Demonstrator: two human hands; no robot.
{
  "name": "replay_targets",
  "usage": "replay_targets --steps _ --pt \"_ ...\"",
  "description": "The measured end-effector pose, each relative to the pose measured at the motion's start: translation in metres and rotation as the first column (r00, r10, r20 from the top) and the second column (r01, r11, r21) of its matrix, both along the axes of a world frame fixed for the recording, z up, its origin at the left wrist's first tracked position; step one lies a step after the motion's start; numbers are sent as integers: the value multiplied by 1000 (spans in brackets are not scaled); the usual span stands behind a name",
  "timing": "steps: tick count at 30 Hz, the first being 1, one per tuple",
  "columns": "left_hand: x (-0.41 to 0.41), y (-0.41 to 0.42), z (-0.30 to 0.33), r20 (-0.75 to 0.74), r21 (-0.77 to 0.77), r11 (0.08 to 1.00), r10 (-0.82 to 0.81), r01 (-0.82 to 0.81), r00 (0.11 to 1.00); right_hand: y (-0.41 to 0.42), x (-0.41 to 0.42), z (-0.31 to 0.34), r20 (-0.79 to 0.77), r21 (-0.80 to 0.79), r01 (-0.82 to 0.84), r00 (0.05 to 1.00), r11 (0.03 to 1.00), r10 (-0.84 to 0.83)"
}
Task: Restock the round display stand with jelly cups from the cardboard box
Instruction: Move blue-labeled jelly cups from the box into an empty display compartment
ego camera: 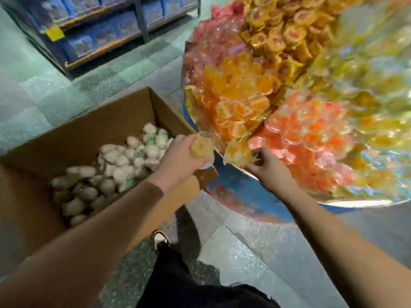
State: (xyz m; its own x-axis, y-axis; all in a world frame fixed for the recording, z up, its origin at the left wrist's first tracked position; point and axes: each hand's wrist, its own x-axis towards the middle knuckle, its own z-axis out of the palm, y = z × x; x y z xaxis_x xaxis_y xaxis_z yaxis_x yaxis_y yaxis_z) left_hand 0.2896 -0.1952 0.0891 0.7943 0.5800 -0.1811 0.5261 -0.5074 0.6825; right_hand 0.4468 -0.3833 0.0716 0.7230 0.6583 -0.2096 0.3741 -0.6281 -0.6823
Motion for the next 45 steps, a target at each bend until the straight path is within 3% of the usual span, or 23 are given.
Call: replay_targets --steps 4,10,19,29,37,45 --pt "68 -84 26 92 60 987 -155 150 984 -112 34 28 22 52 168 985 984 -169" --pt "145 -200 44 83 73 932 -359 354 929 -248 60 48 37 62 386 921 920 -389" --pt "228 -297 51 100 71 865 -501 497 859 -355 99 64 109 33 545 832 838 -545" --pt "349 -324 1 68 -23 910 -412 415 909 -360 234 56 286 -150 441 876 885 -388" --pt "408 -332 -44 0 -78 923 -377 376 926 -328 326 24 269 -299 325 931 897 -248" --pt "422 -338 -65 -45 -91 939 -338 333 940 -309 355 9 233 -368 277 952 887 -200"
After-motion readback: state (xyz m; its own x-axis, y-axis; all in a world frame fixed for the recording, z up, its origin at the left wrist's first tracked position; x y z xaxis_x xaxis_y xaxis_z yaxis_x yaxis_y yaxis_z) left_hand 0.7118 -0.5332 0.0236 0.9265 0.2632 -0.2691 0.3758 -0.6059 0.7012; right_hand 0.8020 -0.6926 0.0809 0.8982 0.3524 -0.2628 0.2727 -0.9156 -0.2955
